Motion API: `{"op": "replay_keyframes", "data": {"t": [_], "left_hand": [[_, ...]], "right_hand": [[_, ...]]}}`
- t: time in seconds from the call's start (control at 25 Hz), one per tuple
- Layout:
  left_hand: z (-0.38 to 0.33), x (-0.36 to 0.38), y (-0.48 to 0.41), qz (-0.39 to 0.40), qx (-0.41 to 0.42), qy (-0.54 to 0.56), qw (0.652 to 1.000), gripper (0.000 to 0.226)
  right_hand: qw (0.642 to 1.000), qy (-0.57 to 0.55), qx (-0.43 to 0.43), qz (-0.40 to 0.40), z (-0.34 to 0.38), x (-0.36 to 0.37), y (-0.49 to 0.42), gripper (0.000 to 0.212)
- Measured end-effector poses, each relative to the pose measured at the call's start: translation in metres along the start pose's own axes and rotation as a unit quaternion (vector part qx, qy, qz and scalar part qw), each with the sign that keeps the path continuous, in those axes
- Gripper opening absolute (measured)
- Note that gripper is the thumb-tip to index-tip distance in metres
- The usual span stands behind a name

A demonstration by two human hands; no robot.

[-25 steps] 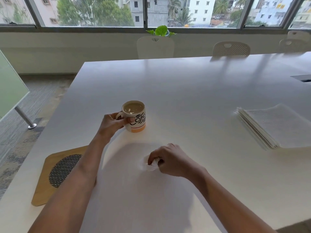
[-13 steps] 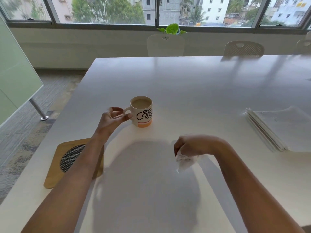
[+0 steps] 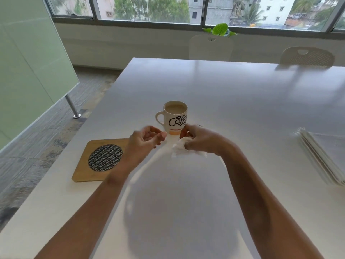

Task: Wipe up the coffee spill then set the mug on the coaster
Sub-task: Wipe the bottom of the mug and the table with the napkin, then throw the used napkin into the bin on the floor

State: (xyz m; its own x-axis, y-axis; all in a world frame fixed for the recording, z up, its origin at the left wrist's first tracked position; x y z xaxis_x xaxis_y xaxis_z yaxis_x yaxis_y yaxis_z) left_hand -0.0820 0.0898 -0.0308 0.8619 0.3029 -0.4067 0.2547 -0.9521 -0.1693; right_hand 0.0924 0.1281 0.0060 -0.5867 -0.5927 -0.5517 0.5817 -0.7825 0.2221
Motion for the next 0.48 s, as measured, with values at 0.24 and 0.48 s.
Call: {"op": "replay_keyframes", "data": {"t": [0.24,0.48], "left_hand": [[0.004,0.023,0.018,0.179,-0.107,0.073,0.975,0.056],[0.024,-0.009,0.028,0.159,-0.209,0.183,0.948,0.053]], "right_hand": [[0.995,0.005,-0.102,-0.010,0.032,0.029,-0.019,0.029],[0.988,-0.006,-0.153,-0.028,0.055,0.050,-0.030,0.026]]}}
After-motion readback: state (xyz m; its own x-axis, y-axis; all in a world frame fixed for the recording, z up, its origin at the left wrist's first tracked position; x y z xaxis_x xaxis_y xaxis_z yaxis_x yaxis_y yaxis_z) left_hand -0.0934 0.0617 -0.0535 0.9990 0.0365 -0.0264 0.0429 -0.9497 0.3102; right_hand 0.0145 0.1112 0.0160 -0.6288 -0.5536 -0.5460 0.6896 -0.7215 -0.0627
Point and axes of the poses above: each hand's wrist, its own y-axis away from the middle knuckle, its own x-axis out of the palm, z = x × y, the point moved 8 cm from there along -y, towards the middle knuckle, and after that the axes turned 10 degrees about -y, right-handed, at the moved point
